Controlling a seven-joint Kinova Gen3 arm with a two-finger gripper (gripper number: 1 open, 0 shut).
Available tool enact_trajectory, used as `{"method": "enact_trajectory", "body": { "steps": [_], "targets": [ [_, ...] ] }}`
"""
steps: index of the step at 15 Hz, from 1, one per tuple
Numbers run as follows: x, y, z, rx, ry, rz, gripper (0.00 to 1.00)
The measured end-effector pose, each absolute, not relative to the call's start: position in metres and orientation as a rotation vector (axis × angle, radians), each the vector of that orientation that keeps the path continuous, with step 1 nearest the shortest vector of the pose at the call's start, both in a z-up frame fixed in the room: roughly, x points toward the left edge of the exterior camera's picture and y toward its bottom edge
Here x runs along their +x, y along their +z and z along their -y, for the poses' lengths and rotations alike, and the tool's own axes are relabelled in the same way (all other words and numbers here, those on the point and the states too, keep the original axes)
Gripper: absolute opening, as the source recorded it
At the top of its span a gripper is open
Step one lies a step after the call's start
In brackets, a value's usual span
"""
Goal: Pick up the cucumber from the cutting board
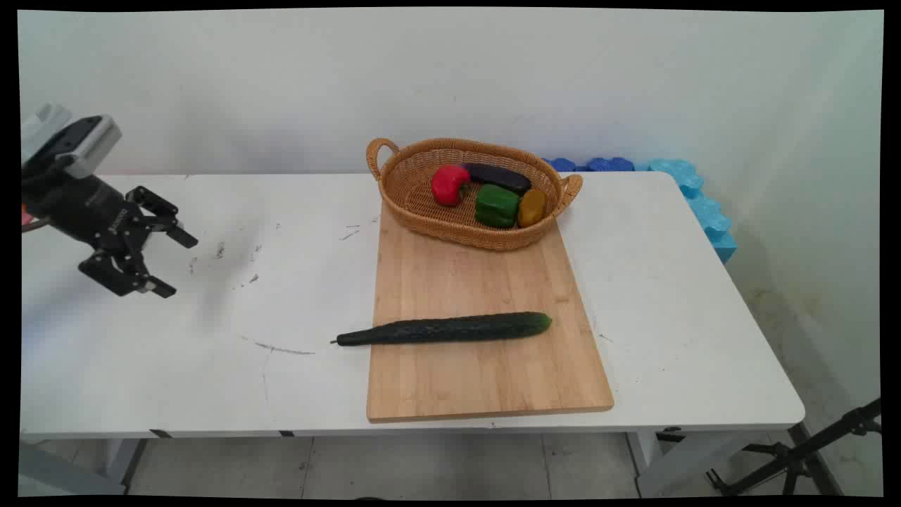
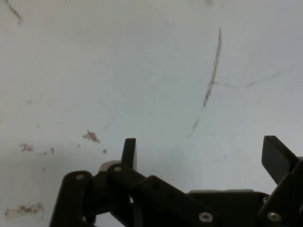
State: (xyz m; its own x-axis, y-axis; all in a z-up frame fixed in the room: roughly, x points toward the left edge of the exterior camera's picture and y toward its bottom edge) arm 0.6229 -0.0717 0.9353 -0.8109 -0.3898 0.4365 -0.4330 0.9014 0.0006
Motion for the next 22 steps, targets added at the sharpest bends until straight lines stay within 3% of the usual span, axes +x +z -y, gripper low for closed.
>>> {"method": "enact_trajectory", "body": {
  "steps": [10,22],
  "targets": [
    [0.513,0.932,0.098,0.65,0.143,2.587,1.0],
    [0.369,0.899,0.14,0.661,0.18,2.521,1.0]
  ]
}}
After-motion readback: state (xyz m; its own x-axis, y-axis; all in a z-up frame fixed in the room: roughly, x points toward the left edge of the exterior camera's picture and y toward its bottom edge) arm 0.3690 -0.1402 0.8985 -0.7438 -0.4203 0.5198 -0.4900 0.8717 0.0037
